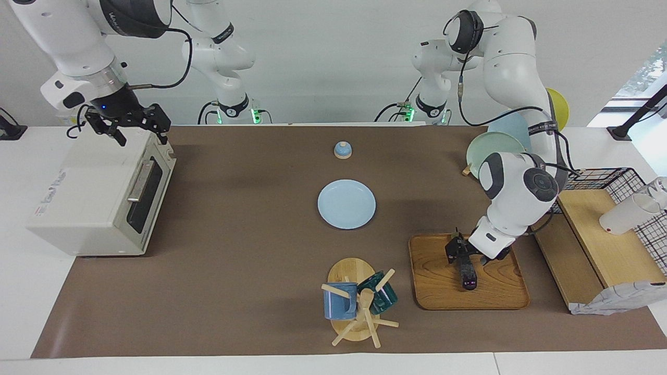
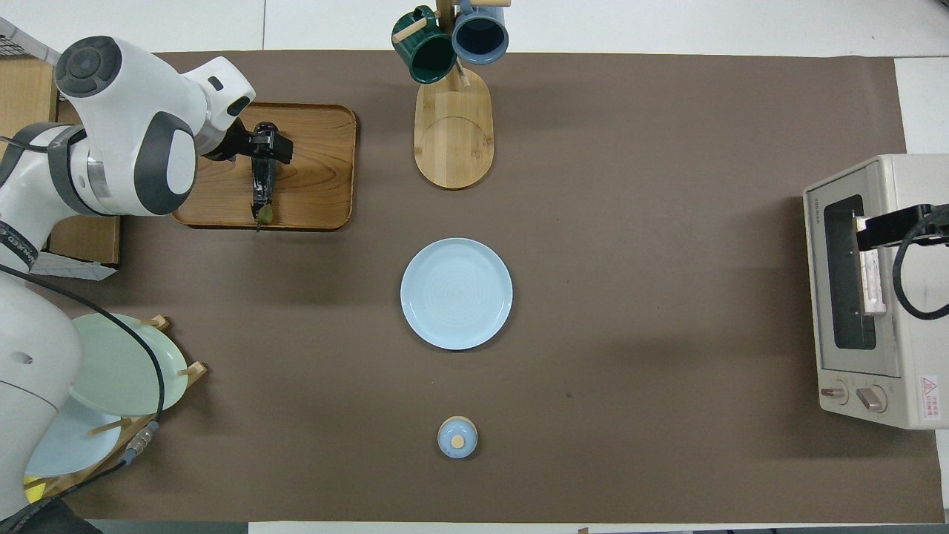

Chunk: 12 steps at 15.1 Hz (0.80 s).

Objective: Put eggplant into oven
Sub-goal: 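Grasp the purple eggplant with the left gripper and lift it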

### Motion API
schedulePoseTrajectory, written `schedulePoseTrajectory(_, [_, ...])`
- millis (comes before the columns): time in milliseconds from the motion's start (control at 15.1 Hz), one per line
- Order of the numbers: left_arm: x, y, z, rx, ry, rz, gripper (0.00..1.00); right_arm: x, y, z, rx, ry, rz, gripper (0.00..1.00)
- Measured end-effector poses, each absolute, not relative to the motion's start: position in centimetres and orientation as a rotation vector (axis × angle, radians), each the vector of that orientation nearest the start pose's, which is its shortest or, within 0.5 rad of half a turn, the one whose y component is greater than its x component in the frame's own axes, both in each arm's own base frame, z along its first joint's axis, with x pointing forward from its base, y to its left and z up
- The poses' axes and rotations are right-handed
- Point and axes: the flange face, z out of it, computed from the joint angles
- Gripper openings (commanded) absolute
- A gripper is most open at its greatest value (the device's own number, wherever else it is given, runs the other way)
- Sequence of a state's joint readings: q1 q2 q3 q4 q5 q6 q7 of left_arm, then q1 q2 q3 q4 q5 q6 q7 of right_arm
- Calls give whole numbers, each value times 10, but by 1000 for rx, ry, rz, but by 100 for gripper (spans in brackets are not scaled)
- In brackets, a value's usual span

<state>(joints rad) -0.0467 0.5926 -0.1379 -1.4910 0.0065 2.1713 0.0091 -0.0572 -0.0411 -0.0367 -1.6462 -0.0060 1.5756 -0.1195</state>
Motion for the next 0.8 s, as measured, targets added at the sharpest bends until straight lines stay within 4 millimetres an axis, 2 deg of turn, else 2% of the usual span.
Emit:
schedulePoseTrajectory(399, [698,-118,306,-3176,339,-160,85,538,-52,612,-3142,-41,47,100])
schedulePoseTrajectory(598, [697,-116,304,-3168,371,-166,77,538,-52,612,-3142,-41,47,100])
schedulePoseTrajectory(664, [697,-115,305,-3166,382,-168,67,538,-52,612,-3142,-41,47,100])
schedulePoseTrajectory(731, [697,-114,305,-3165,385,-169,46,538,-52,612,-3142,-41,47,100])
schedulePoseTrajectory(797, [697,-114,305,-3164,386,-169,31,538,-52,612,-3142,-41,47,100])
